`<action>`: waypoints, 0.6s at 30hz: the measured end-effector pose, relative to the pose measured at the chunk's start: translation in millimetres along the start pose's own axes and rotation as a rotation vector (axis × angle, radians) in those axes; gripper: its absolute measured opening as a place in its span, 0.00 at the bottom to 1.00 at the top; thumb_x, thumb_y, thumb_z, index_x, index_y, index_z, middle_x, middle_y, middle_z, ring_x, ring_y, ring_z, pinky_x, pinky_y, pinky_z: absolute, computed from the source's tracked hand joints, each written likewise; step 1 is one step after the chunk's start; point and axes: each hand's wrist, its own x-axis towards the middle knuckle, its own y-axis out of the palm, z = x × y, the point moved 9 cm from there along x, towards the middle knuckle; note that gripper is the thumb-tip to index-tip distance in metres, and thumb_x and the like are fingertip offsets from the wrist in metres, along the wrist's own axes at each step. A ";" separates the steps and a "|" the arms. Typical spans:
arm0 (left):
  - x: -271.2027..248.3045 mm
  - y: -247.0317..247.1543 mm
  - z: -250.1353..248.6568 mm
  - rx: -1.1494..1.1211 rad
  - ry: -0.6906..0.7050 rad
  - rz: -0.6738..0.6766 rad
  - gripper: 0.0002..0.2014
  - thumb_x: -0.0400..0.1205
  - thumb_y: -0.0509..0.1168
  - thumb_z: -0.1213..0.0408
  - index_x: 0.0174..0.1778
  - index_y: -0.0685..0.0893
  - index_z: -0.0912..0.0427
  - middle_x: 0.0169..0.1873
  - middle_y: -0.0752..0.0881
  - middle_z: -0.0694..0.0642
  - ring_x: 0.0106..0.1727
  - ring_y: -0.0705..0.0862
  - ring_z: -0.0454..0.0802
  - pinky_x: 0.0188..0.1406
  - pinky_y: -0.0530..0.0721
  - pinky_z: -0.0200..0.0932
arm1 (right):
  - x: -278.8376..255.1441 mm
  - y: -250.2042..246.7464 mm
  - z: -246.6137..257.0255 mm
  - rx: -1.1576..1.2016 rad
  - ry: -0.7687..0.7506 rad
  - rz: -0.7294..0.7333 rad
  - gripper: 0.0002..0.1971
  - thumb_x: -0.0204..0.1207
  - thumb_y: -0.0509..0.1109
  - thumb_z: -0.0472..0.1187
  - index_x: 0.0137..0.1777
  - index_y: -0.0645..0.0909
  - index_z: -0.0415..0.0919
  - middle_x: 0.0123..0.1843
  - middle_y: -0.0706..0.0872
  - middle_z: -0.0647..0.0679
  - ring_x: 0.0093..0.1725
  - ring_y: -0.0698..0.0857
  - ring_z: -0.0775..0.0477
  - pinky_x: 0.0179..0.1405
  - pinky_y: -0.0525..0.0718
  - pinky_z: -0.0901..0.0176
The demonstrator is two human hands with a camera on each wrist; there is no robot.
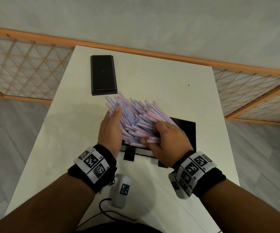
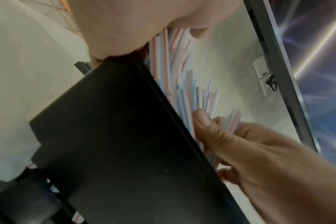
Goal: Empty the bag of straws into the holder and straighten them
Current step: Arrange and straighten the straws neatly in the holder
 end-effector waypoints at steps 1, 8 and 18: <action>-0.5 -2.0 -2.0 0.019 0.020 -0.002 0.34 0.76 0.64 0.34 0.73 0.84 0.52 0.67 0.88 0.50 0.71 0.84 0.49 0.77 0.76 0.60 | 2.7 -5.7 -1.6 -0.013 0.014 -0.006 0.25 0.67 0.59 0.75 0.43 0.66 0.52 0.41 0.77 0.54 0.43 0.79 0.42 0.40 0.74 0.54; -10.7 -15.1 -22.4 0.112 0.264 -0.118 0.05 0.79 0.69 0.62 0.49 0.81 0.51 0.35 0.85 0.37 0.35 0.80 0.35 0.43 0.78 0.36 | 3.6 -4.4 -5.1 0.033 -0.001 0.288 0.24 0.66 0.78 0.65 0.47 0.82 0.46 0.40 0.85 0.50 0.41 0.83 0.46 0.44 0.82 0.54; -8.9 -13.7 -25.0 0.150 0.261 -0.117 0.08 0.76 0.70 0.53 0.47 0.80 0.51 0.34 0.85 0.39 0.36 0.83 0.40 0.44 0.80 0.43 | 3.3 12.2 -0.1 0.121 0.076 0.427 0.18 0.69 0.80 0.60 0.37 0.75 0.52 0.26 0.80 0.56 0.23 0.81 0.66 0.20 0.72 0.76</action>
